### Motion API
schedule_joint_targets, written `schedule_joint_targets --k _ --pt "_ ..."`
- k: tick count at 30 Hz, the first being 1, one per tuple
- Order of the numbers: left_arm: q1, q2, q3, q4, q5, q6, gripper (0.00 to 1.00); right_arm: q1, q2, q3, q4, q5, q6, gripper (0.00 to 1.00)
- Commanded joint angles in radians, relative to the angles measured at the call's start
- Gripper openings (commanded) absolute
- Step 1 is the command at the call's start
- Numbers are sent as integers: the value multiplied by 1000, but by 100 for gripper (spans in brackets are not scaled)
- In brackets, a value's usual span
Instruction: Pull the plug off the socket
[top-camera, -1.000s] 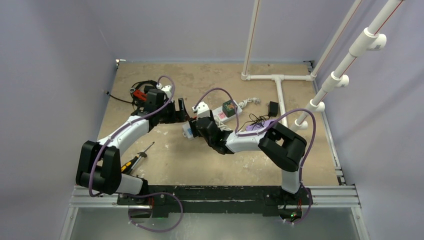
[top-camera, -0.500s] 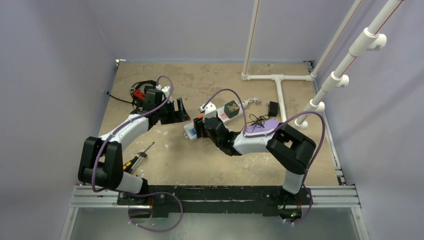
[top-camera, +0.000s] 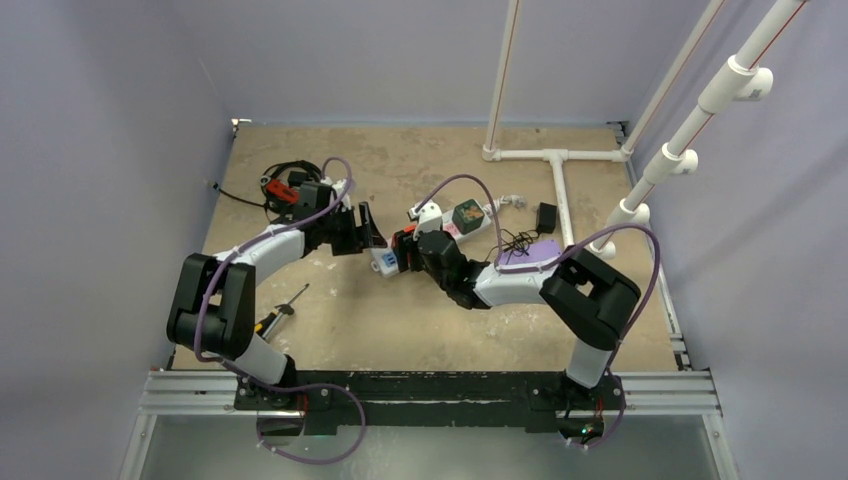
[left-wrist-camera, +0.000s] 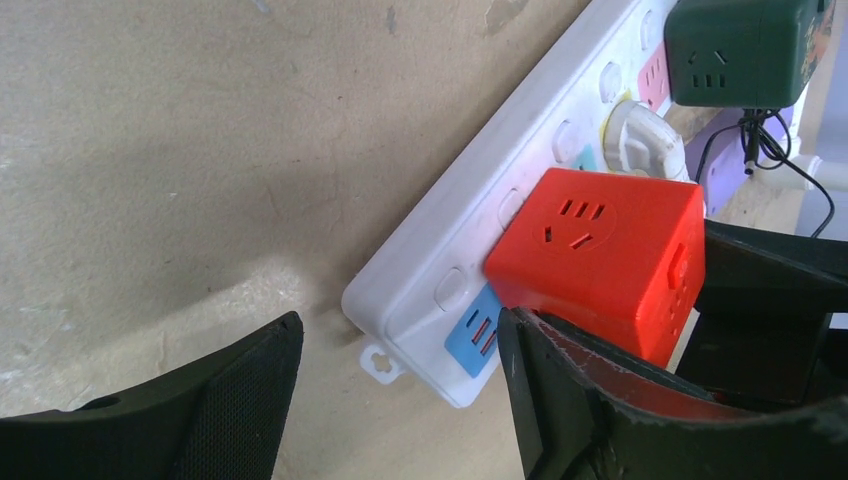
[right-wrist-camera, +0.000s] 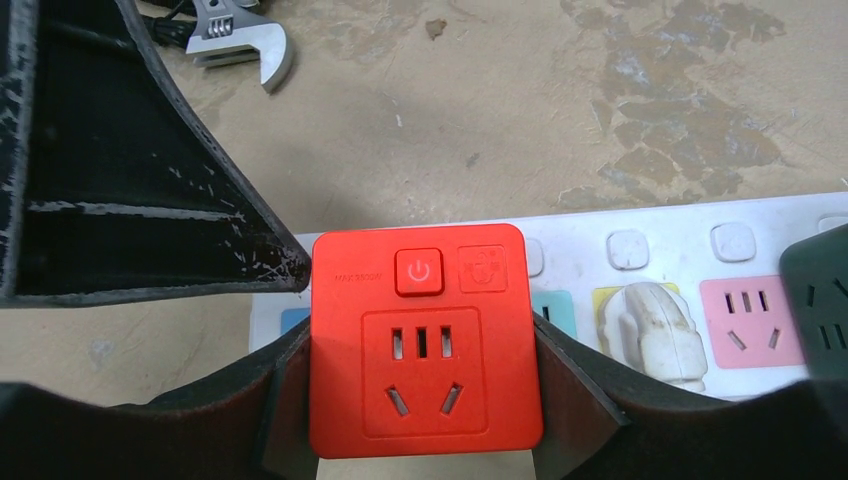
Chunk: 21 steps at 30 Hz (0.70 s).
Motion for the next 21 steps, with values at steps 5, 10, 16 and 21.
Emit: schedule_joint_targets --k 5,10,16,21 --pt "7 17 -37 119 129 -62 71 -49 -100 -37 121 -70 93 0" --pt "7 13 -61 207 195 -100 67 -52 -105 -40 122 -80 92 0" --pt "7 5 -86 287 245 -145 52 -52 -103 -40 124 -81 92 0" --pt "7 3 -89 298 256 -152 42 -52 -104 -41 125 -84 92 0"
